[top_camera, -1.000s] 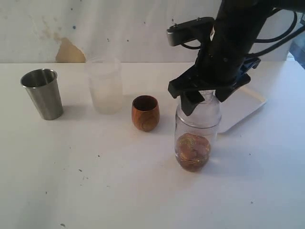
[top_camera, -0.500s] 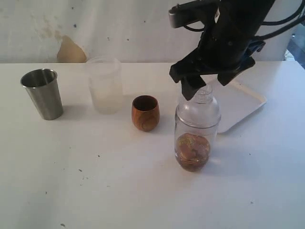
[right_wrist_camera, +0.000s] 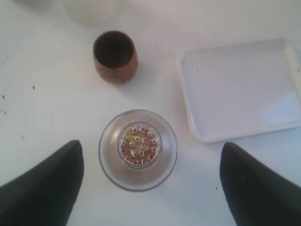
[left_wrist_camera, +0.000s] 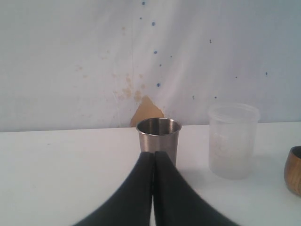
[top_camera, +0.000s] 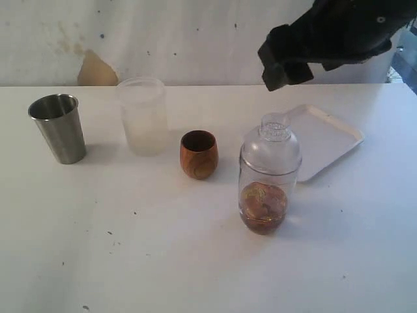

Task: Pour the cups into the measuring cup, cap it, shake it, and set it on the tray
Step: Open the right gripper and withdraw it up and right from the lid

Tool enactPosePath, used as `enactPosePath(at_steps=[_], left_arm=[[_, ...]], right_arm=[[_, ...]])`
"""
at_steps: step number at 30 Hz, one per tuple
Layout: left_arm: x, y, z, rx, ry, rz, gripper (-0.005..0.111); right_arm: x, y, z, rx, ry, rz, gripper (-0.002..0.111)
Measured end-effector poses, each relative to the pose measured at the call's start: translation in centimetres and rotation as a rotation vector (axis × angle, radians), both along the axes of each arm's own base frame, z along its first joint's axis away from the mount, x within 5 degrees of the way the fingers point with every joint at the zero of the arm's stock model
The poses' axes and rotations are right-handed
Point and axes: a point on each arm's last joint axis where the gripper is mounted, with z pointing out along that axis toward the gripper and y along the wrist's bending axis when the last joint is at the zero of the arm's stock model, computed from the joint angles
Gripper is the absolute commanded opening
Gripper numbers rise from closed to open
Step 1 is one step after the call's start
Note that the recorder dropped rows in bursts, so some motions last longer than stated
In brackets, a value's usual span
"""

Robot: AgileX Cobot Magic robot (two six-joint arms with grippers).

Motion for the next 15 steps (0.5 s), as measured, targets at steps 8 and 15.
enactPosePath(at_steps=[8,15], left_arm=[[0.0,0.0,0.0,0.000,0.000,0.000,0.000],[0.0,0.0,0.0,0.000,0.000,0.000,0.000]], right_arm=[[-3.4,-1.3,-2.3,0.076,-0.188,0.014,0.073],[-6.5,-2.4,-4.7,0.159,-0.373,0.026,0.073]])
